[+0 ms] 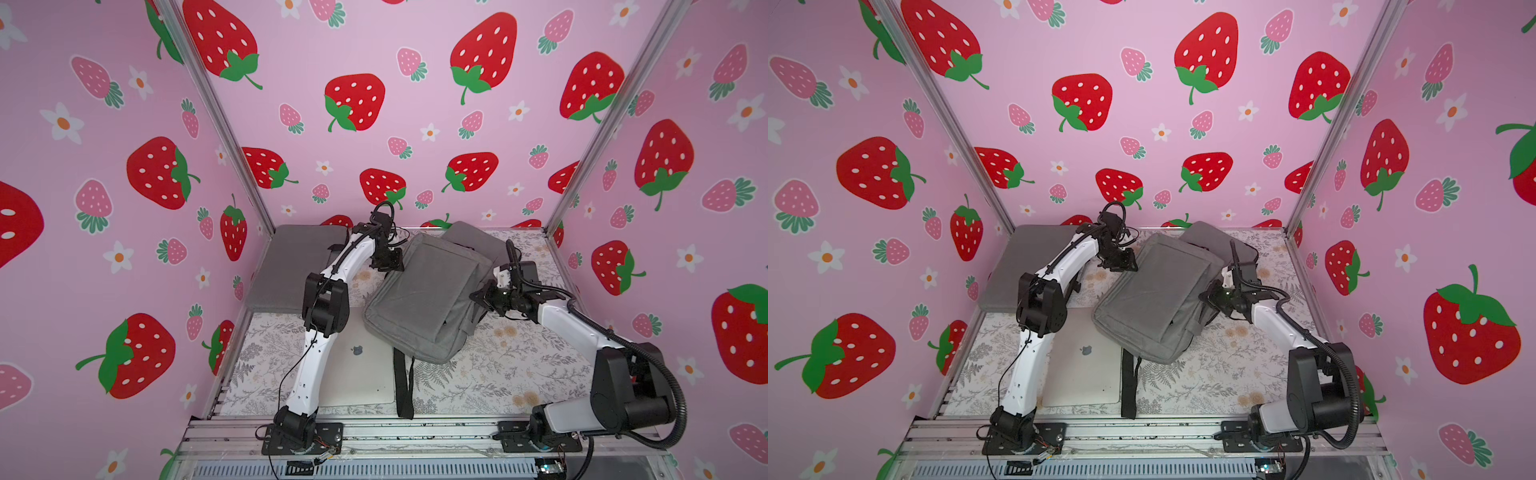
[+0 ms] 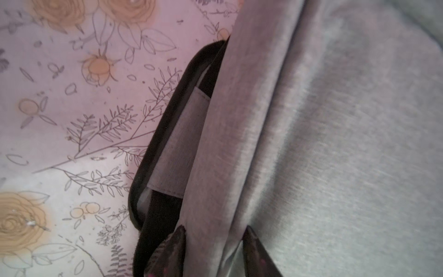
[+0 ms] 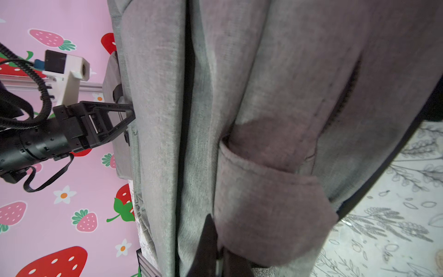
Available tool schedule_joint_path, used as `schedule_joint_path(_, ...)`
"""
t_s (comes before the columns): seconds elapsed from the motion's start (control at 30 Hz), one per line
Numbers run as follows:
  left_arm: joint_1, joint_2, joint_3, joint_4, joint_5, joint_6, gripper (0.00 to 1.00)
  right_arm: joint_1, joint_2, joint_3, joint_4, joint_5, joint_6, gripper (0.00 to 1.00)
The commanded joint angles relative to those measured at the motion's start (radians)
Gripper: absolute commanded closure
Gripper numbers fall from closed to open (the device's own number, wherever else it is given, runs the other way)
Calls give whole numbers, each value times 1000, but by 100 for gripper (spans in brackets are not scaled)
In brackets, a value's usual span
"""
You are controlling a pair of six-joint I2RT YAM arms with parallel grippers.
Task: Open the zippered laptop bag and take out the laptop
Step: Place the zippered laptop bag in the zippered laptop bag.
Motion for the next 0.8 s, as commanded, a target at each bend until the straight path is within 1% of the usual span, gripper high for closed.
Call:
schedule_joint_path(0.0,-22,-81,-9,32,-17,63,52,22,-24,-9,27,-6,33,100)
schedule_joint_path(0.13,-35,-195,-93,73,-76,100,47,22,-18,-22,38,-5,55,100)
schedule_joint_path(0.23,-37,-282,-174,81,-97,60,45,22,-18,-22,36,-6,54,100)
schedule_joint_path(0.3,-38,-352,-269,101,-105,23,45,22,-19,-22,35,-6,52,100)
schedule_joint_path(0.4,-41,-479,-467,186,-95,-75,44,22,-22,-22,33,-8,53,100)
schedule_joint_path(0.47,-42,-572,-606,240,-119,-159,44,22,-22,-22,35,-17,54,100)
schedule_joint_path(0.53,-44,-674,-769,341,-121,-268,43,22,-23,-21,36,-23,55,100)
schedule_joint_path(0.63,-65,-814,-979,446,-164,-429,42,22,-23,-24,41,-33,57,100)
schedule_joint_path(0.7,-79,-887,-1093,513,-184,-509,41,22,-23,-24,45,-42,58,100)
schedule_joint_path(0.77,-81,-949,-1187,543,-215,-572,40,24,-24,-24,44,-50,54,100)
